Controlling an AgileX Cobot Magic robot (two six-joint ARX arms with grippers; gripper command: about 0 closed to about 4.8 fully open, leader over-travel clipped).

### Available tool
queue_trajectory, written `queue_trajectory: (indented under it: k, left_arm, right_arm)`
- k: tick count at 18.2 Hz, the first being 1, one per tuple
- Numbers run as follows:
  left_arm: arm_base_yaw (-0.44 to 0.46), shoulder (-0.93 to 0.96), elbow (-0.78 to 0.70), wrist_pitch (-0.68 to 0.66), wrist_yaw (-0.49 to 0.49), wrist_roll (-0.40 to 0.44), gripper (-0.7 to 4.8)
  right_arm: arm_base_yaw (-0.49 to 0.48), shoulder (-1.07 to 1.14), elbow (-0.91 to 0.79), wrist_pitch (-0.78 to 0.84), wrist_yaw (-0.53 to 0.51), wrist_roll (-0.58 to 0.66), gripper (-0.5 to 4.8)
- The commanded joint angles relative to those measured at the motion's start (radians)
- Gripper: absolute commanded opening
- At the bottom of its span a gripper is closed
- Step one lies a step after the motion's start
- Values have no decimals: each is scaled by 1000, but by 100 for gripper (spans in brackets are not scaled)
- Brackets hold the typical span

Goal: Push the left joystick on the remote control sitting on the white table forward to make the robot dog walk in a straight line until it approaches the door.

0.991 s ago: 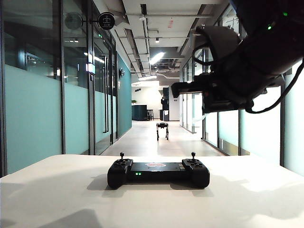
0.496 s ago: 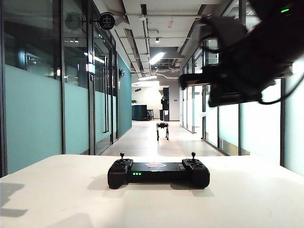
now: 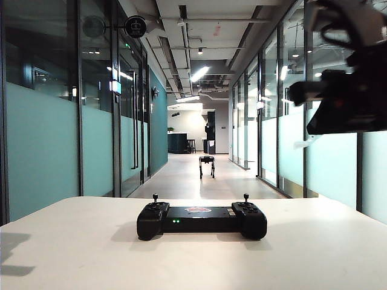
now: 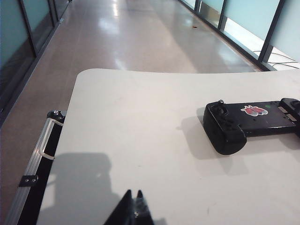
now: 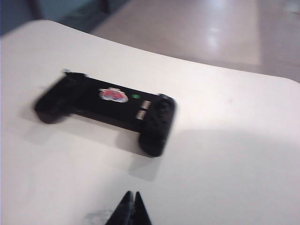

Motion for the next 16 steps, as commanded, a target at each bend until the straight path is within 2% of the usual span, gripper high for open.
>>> queue_trajectory:
  k: [1,6,10,16]
  left_arm:
    - [1,1,2,-8,4,1,-5]
    - [1,1,2,-8,4,1,-5]
    - [1,1,2,-8,4,1,-5]
    - [1,1,2,-8,4,1,-5]
  right_arm:
    - [0,-77,-33,11,-15,0,-1]
    - [0,-212,-89,-5,-14,-4,-1]
    - [-6,-334,-112,-112,-14,-19,-2]
    - [-75,-481,-160,-169,-80,-22,-2]
